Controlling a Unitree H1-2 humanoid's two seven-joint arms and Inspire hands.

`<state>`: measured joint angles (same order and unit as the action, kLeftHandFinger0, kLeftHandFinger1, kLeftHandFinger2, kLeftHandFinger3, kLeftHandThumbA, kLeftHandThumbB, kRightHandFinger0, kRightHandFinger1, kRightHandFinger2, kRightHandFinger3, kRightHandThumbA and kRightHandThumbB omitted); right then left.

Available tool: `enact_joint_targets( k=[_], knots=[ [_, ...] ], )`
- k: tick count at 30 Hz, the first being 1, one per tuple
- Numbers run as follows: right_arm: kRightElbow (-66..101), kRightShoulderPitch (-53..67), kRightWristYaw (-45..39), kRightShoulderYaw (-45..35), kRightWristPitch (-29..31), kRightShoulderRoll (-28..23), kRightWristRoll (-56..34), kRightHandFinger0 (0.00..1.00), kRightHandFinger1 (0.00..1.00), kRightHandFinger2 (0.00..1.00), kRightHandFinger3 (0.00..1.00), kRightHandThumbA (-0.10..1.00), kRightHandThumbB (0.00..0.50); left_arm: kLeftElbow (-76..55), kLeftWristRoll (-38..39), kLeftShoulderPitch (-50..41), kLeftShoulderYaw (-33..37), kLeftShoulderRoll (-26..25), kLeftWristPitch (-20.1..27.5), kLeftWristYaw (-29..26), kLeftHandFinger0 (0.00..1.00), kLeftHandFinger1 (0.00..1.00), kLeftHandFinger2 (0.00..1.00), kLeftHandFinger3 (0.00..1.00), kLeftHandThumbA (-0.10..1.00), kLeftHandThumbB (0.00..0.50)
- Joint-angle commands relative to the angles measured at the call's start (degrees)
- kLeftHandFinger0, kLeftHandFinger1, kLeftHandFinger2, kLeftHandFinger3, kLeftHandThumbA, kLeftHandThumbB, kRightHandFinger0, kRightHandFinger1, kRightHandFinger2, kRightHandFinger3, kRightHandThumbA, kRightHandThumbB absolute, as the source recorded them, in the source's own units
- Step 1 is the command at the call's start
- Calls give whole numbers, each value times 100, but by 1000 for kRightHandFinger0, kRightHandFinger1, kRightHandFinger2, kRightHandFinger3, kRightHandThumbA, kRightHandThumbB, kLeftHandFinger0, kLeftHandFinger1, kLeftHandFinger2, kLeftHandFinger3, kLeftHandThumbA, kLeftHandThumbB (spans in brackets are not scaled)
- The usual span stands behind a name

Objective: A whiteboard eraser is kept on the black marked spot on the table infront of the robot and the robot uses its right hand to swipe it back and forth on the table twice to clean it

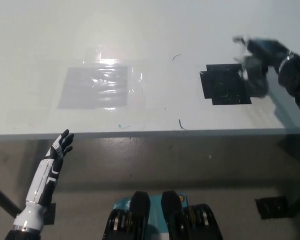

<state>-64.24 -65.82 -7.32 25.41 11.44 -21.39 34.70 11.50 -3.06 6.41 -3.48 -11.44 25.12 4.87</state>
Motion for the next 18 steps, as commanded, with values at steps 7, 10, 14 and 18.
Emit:
enact_joint_targets(
  k=[7, 10, 14, 18],
  knots=[
    [4133, -861, -698, -2695, -649, -565, -3082, 1000, 1000, 1000, 1000, 1000, 462, -104, -19, 112, 26, -97, 181, -63, 1000, 1000, 1000, 1000, 1000, 383],
    [5068, -867, -625, -3076, -975, -702, -3305, 1000, 1000, 1000, 1000, 1000, 458, -109, 52, 121, 9, -97, 175, -15, 1000, 1000, 1000, 1000, 1000, 402],
    [6156, -669, -436, -3589, -932, -932, -3691, 1000, 1000, 1000, 1000, 1000, 342, -121, 139, 133, -8, -108, 149, 28, 1000, 1000, 1000, 1000, 1000, 414],
    [7121, -310, -469, -4250, -974, -1277, -4741, 1000, 1000, 1000, 1000, 1000, 353, -126, 112, 110, -7, -162, 172, 50, 1000, 1000, 1000, 1000, 1000, 399]
  ],
)
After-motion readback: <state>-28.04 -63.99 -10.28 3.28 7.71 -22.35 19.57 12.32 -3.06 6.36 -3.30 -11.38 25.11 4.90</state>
